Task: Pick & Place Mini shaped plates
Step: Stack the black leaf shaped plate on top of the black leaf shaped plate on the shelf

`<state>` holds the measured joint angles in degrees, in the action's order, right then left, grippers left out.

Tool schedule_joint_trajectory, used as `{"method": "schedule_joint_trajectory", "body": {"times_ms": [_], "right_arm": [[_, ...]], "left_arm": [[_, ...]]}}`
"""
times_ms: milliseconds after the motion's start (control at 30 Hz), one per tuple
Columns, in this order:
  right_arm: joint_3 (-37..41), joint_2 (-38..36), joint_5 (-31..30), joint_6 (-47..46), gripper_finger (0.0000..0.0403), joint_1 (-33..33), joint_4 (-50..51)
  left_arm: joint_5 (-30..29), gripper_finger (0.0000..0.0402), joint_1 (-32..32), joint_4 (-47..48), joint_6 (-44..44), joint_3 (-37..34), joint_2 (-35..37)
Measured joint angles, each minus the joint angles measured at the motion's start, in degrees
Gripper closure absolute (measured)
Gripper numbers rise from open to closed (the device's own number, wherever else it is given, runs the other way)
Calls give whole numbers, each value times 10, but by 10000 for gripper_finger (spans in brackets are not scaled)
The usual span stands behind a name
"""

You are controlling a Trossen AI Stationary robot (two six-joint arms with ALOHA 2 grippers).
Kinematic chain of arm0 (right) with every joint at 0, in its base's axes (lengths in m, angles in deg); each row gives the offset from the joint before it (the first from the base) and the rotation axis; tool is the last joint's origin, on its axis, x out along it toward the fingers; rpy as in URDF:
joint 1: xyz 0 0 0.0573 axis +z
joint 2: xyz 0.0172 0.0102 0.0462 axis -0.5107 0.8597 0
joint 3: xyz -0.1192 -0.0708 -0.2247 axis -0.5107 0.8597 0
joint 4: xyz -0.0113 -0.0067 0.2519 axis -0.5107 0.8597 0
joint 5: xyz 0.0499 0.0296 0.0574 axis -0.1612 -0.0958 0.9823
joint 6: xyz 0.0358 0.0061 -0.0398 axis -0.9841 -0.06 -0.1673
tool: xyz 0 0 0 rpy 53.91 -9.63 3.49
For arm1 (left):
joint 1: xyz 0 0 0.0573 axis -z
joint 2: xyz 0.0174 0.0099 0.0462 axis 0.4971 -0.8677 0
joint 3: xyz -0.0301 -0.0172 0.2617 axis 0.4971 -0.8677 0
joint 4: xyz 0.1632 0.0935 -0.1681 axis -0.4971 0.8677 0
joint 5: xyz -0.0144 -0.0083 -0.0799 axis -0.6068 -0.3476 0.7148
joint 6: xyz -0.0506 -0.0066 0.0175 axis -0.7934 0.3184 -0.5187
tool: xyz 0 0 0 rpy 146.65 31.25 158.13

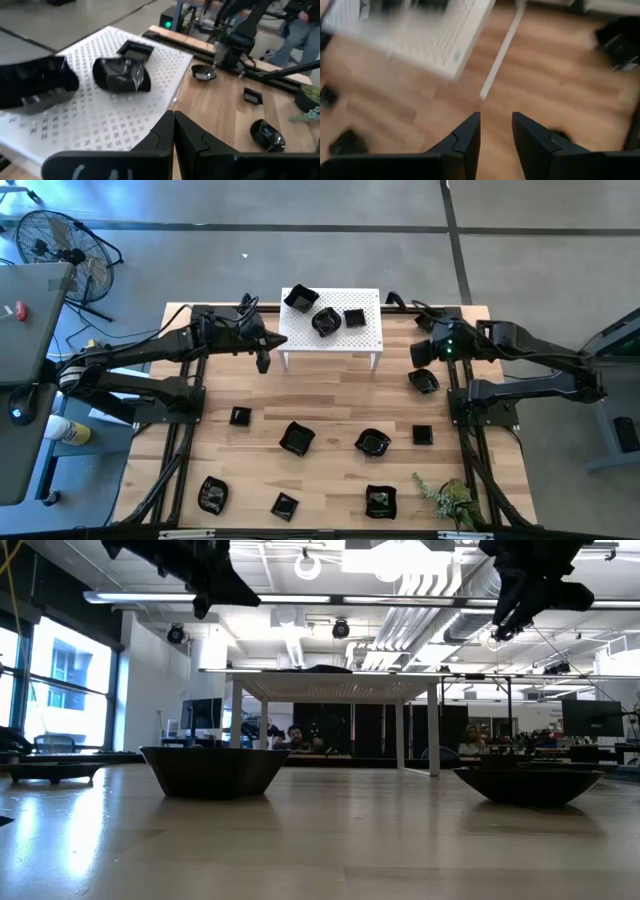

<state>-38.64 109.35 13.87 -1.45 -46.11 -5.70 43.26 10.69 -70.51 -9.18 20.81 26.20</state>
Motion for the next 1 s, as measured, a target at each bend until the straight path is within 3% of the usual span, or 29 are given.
{"method": "schedule_joint_trajectory", "body": {"times_ms": [167,367,633,867,1000], "right_arm": [[28,0,51,6,291,1,-8],[138,-32,163,53,310,0,-75],[216,-110,184,-21,328,-13,-39],[226,-71,181,29,304,-85,-10],[197,-14,223,92,281,-143,-10]], "left_arm": [[36,401,-13,-32,21,0,-10],[51,401,-49,-69,-7,1,-10],[64,401,-64,-61,-15,1,-9],[63,401,-64,-67,-15,1,-17],[63,401,-64,-65,-15,1,-22]]}}
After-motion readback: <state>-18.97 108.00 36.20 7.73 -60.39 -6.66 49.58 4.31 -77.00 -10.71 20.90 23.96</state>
